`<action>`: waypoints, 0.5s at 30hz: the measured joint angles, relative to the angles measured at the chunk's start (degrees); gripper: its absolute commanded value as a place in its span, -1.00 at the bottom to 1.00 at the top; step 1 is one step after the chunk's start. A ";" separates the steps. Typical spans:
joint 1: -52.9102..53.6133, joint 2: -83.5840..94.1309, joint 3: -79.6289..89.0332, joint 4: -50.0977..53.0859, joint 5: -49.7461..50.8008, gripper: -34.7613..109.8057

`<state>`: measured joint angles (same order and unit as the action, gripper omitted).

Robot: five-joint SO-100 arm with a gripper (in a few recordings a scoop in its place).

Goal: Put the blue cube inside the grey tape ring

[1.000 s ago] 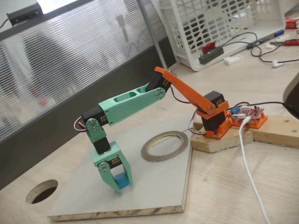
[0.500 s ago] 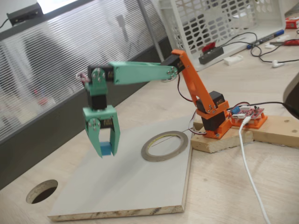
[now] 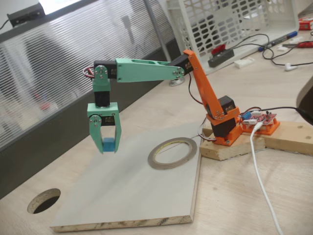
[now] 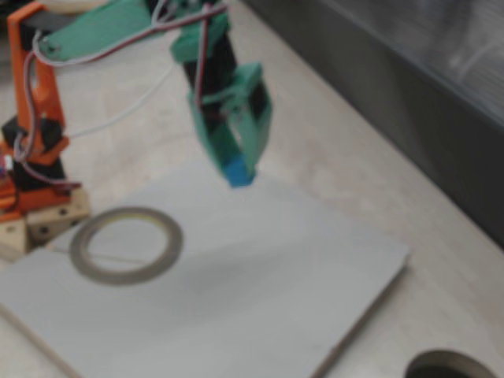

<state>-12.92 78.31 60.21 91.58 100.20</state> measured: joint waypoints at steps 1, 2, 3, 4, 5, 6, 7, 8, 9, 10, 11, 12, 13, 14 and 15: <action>2.81 0.00 1.14 0.00 -0.09 -0.40; 6.06 0.18 2.46 0.00 -0.09 -0.40; 8.96 0.88 3.16 0.00 -0.09 -0.40; 11.25 1.67 3.52 0.00 -0.09 -0.40; 13.36 2.64 3.69 0.00 0.18 -0.40; 14.85 3.69 3.69 0.00 0.35 -0.40; 16.17 4.48 3.69 0.00 0.35 -0.40; 17.58 5.19 3.69 0.00 0.35 -0.40; 18.37 5.62 3.69 0.00 0.35 -0.40; 18.81 5.89 4.13 0.18 0.35 -0.40; 19.07 6.33 5.10 0.18 0.35 -0.40; 19.07 6.94 6.68 0.18 0.35 -0.40; 19.25 7.65 9.14 0.18 0.35 -0.40; 19.34 8.79 12.22 0.00 0.35 -0.40; 19.60 10.63 15.64 0.00 0.35 -0.40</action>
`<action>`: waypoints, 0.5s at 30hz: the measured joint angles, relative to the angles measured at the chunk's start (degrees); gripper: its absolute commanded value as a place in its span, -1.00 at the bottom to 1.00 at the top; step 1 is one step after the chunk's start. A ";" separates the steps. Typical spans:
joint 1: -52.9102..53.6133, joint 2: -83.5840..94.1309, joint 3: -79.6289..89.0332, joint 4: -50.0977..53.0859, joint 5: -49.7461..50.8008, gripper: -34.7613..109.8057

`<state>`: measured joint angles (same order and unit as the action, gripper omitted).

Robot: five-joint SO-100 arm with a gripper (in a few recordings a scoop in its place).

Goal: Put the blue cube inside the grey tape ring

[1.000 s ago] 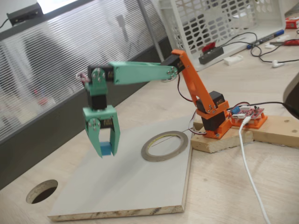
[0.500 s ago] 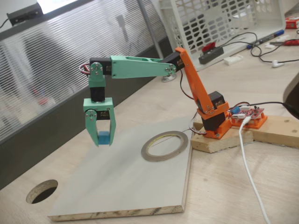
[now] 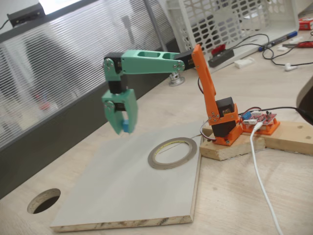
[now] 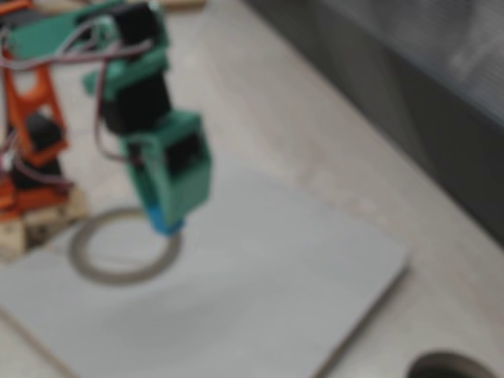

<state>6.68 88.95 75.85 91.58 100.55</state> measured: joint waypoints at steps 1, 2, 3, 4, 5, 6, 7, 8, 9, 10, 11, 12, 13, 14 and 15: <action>0.00 2.02 3.96 0.00 0.00 -0.40; 0.00 4.48 8.44 -0.09 0.00 -0.40; 0.00 7.12 13.01 -0.09 0.00 -0.40; -0.18 9.49 17.05 -0.09 0.00 -0.40; -0.18 12.13 21.62 -0.44 0.00 -0.40; -0.35 14.59 25.93 -0.44 0.00 -0.40; -0.26 16.79 29.88 -0.09 0.00 -0.40; -0.26 18.90 33.22 -0.09 0.09 -0.40; -0.26 20.57 36.21 -0.53 0.09 -0.40; -0.35 22.15 38.58 -0.88 0.09 -0.40; -0.26 23.55 40.87 -1.85 0.09 -0.40; -0.26 24.79 43.07 -2.99 0.09 -0.40; -0.26 25.93 44.91 -4.13 0.09 -0.40; -0.26 26.98 46.58 -5.89 0.09 -0.40; -0.26 27.69 48.16 -7.65 0.09 -0.40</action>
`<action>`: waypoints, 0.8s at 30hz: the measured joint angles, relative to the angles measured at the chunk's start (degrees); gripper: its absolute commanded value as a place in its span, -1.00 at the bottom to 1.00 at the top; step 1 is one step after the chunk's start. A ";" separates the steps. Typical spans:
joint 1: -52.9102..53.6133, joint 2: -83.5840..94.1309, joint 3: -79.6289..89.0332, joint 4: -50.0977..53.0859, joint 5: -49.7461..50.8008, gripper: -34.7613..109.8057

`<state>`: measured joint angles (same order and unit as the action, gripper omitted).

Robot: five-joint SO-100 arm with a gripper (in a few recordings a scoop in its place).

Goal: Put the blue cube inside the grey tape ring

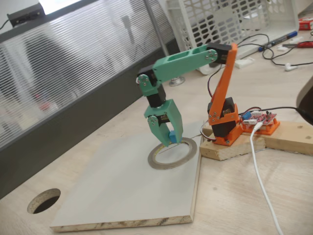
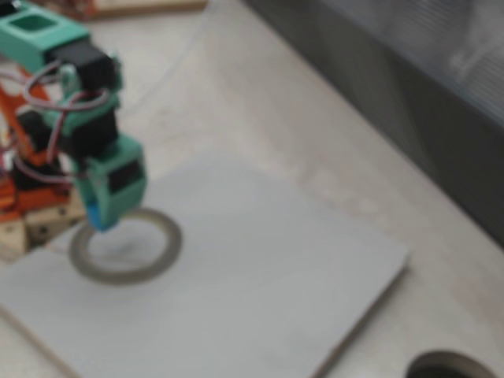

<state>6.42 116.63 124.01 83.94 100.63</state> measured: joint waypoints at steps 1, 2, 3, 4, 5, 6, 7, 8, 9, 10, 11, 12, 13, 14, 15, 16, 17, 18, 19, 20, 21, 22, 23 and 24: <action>0.00 0.88 1.76 -1.85 0.00 -0.40; 0.00 1.76 3.08 -3.87 0.00 -0.40; -0.09 2.20 4.22 -5.36 0.00 -0.40; 0.00 2.64 5.36 -6.94 0.00 -0.40; 0.00 2.72 6.50 -7.73 0.00 -0.40; 0.00 2.81 7.29 -8.44 0.00 -0.40; 0.00 2.90 7.56 -9.23 0.00 -0.40; 0.00 2.90 7.65 -9.76 0.00 -0.40; 0.00 2.90 7.91 -10.02 0.00 -0.40; 0.00 2.90 7.91 -10.28 0.00 -0.40; 0.00 2.90 7.91 -10.28 0.00 -0.40; 0.00 2.90 7.91 -10.28 0.00 -0.40; 0.00 2.90 7.91 -10.28 0.00 -0.40; 0.00 2.90 7.91 -10.28 0.00 -0.40; 0.00 2.90 7.91 -10.28 0.00 -0.40; 0.00 2.90 8.09 -10.28 0.00 -0.40; 0.00 2.90 8.17 -10.28 0.00 -0.40; 0.00 2.90 8.17 -10.28 -0.18 -0.40; 0.00 2.90 8.17 -10.28 -0.35 -0.40; 0.00 2.90 8.17 -10.28 -0.35 -0.40; -0.35 2.90 8.17 -10.28 -0.35 -0.40; -1.14 2.90 8.17 -10.28 -0.35 -0.40; -2.11 2.90 8.09 -10.28 -0.35 -0.40; -2.90 2.90 8.09 -10.28 -0.35 -0.40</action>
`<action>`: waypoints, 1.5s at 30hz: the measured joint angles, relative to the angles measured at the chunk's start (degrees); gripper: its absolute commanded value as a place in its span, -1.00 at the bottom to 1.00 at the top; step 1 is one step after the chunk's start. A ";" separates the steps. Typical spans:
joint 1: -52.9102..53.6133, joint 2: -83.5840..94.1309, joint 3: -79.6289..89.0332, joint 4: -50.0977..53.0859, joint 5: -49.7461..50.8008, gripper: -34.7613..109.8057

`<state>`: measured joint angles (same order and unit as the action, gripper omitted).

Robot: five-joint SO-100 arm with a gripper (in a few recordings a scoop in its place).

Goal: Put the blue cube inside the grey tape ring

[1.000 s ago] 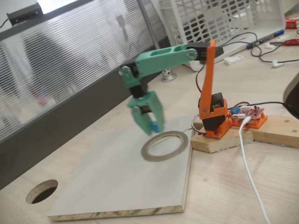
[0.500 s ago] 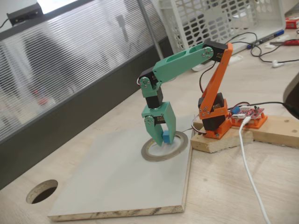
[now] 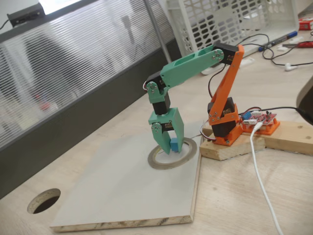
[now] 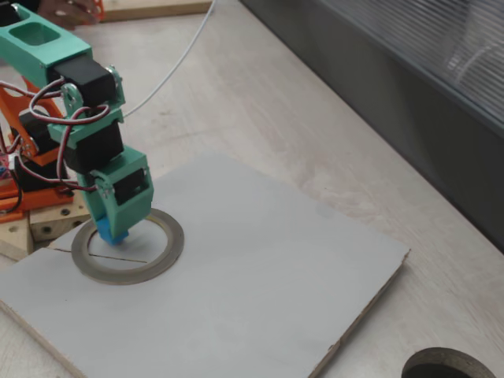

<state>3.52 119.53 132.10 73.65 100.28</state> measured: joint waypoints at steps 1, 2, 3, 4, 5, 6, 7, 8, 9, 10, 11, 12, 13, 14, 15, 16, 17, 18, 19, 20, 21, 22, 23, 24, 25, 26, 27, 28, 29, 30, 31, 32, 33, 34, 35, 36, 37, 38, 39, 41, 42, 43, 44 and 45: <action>-0.79 0.00 0.00 0.00 0.00 -0.40; -1.67 0.00 0.18 -0.09 0.18 -0.40; -2.46 0.00 0.35 -0.09 0.26 -0.40; -2.81 0.00 0.35 -0.09 0.44 -0.40; -2.81 0.00 0.35 -0.09 0.44 -0.40; -2.64 0.00 0.35 -0.09 0.44 -0.40; -2.46 0.00 0.35 -0.09 0.44 -0.40; -2.72 0.00 0.35 -0.09 0.44 -0.40; -3.08 0.00 0.35 -0.09 0.44 -0.40; -3.25 0.00 0.35 -0.09 0.44 -0.40; -3.08 0.00 0.35 -0.09 0.44 -0.40; -2.99 0.00 0.35 -0.09 0.44 -0.40; -2.90 0.00 0.35 -0.09 0.44 -0.40; -2.90 0.00 0.35 -0.09 0.44 -0.40; -2.90 0.00 0.35 -0.09 0.44 -0.40; -2.90 0.00 0.35 -0.09 0.44 -0.40; -2.90 0.00 0.35 -0.09 0.44 -0.40; -2.90 0.00 0.35 -0.09 0.44 -0.40; -2.90 0.00 0.35 -0.09 0.44 -0.40; -2.90 0.00 0.35 -0.09 0.44 -0.40; -2.90 0.00 0.35 -0.09 0.44 -0.40; -2.90 0.00 0.35 -0.09 0.44 -0.40; -2.90 0.00 0.35 -0.09 0.44 -0.40; -2.90 0.00 0.35 -0.09 0.44 -0.40; -2.90 0.00 0.35 -0.09 0.44 -0.40; -2.90 0.00 0.35 -0.09 0.44 -0.40; -2.90 0.00 0.35 -0.09 0.44 -0.40; -2.90 0.00 0.35 -0.09 0.44 -0.40; -2.90 0.00 0.35 -0.09 0.44 -0.39; -2.90 0.00 0.35 -0.09 0.44 -0.39; -2.90 0.00 0.35 -0.09 0.44 -0.39; -2.90 0.00 0.35 -0.09 0.44 -0.39; -2.90 0.00 0.35 -0.09 0.44 -0.39; -2.90 0.00 0.35 -0.09 0.44 -0.39; -2.90 0.00 0.35 -0.09 0.44 -0.39; -2.90 0.00 0.35 -0.09 0.44 -0.39; -2.90 0.00 0.35 -0.09 0.44 -0.39; -2.90 0.00 0.35 -0.09 0.44 -0.39; -2.90 0.00 0.35 -0.09 0.44 -0.39; -2.90 0.00 0.35 -0.09 0.44 -0.39; -2.90 0.00 0.35 -0.09 0.44 -0.39; -2.90 0.00 0.35 -0.09 0.44 -0.38; -2.90 0.00 0.35 -0.09 0.44 -0.37; -2.90 0.00 0.35 -0.09 0.44 -0.33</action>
<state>0.62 119.53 132.45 73.56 100.72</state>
